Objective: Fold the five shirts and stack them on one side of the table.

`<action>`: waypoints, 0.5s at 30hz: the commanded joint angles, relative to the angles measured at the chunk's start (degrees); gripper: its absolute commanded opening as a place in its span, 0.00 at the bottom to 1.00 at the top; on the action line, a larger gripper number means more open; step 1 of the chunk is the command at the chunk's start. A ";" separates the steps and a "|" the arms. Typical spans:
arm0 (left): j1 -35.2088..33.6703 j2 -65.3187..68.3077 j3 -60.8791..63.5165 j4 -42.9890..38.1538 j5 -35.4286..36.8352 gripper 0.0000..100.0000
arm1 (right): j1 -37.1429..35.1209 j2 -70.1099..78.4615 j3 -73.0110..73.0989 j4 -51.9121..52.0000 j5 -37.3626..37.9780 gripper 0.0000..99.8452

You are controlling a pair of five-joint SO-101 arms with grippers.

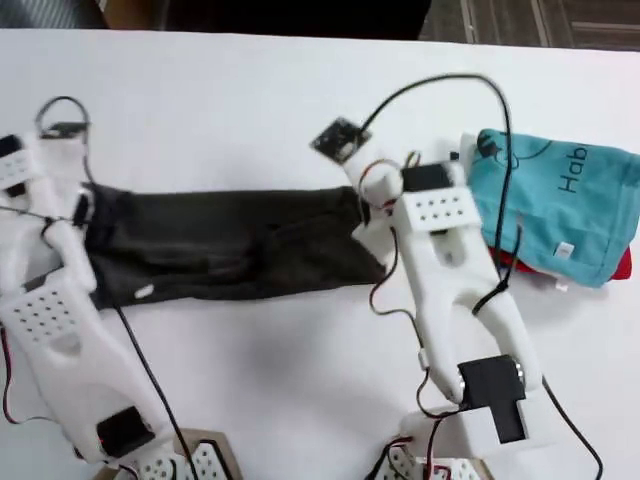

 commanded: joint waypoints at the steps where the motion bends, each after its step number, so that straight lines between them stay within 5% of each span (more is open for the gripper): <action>1: -2.02 -6.07 -7.16 4.31 -1.23 0.03 | -3.12 -3.56 8.26 -11.38 -4.92 0.14; 10: -1.32 -15.12 -9.89 6.07 -2.29 0.03 | 0.40 -3.38 18.73 -26.77 -12.57 0.11; 15: 5.80 -21.71 -9.10 6.24 -2.29 0.03 | 1.19 -3.12 25.23 -35.38 -17.32 0.11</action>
